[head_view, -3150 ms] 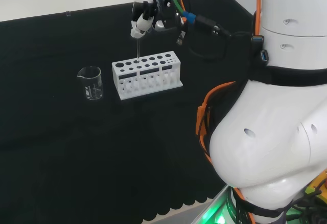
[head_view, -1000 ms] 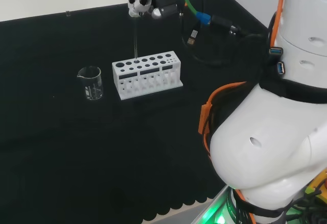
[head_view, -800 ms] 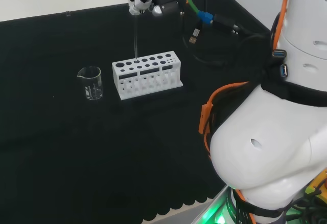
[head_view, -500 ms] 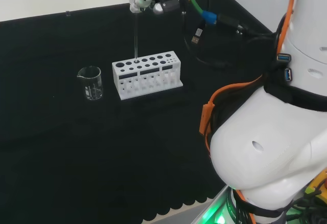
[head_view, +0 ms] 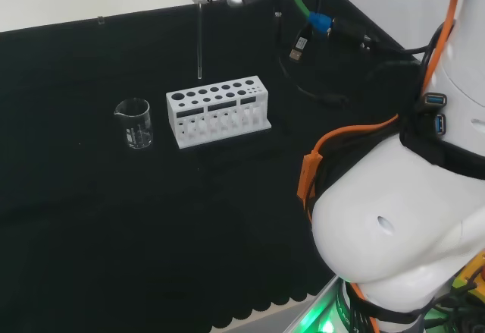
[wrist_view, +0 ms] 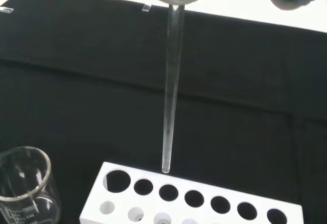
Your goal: Take the glass rod from the white test tube rack.
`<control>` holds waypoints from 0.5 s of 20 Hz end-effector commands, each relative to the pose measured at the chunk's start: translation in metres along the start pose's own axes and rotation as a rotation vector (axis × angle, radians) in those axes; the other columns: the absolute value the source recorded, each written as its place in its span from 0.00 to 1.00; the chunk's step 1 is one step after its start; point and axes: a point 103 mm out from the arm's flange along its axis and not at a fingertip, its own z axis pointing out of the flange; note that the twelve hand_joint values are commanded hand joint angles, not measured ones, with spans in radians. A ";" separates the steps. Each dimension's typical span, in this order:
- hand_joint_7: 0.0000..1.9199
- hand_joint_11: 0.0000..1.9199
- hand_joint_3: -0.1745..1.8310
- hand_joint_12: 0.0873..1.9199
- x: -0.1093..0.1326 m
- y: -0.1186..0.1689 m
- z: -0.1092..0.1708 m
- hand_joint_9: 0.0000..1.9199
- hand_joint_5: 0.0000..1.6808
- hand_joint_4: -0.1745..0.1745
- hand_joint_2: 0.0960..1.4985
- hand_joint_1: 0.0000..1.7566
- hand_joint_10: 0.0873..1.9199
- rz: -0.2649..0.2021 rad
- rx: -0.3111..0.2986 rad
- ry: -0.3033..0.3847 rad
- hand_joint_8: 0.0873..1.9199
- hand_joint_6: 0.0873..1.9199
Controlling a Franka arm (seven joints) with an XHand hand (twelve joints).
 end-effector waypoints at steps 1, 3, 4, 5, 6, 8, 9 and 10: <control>0.83 0.86 0.00 0.18 0.014 -0.002 -0.007 0.88 0.84 0.00 0.66 0.76 0.11 -0.020 -0.007 -0.008 0.01 0.03; 0.83 0.86 0.00 0.18 0.019 -0.002 -0.007 0.88 0.84 0.00 0.66 0.76 0.11 -0.027 -0.007 -0.008 0.01 0.02; 0.83 0.86 0.00 0.18 0.021 -0.002 -0.006 0.88 0.84 0.00 0.66 0.76 0.11 -0.029 -0.009 -0.007 0.01 0.02; 0.83 0.86 0.00 0.18 0.023 -0.002 -0.006 0.88 0.84 0.00 0.66 0.76 0.11 -0.030 -0.009 -0.007 0.01 0.02; 0.83 0.86 0.00 0.18 0.025 -0.003 -0.005 0.88 0.84 0.00 0.66 0.76 0.11 -0.033 -0.007 -0.006 0.00 0.02; 0.83 0.86 0.00 0.18 0.027 -0.003 -0.005 0.88 0.84 0.00 0.66 0.76 0.11 -0.041 -0.011 -0.009 0.00 0.02; 0.83 0.86 0.00 0.18 0.030 -0.002 -0.006 0.88 0.84 0.00 0.66 0.76 0.11 -0.045 -0.014 -0.009 0.00 0.02; 0.83 0.86 0.00 0.18 0.030 -0.003 -0.006 0.88 0.84 0.00 0.66 0.76 0.11 -0.044 -0.014 -0.009 0.00 0.02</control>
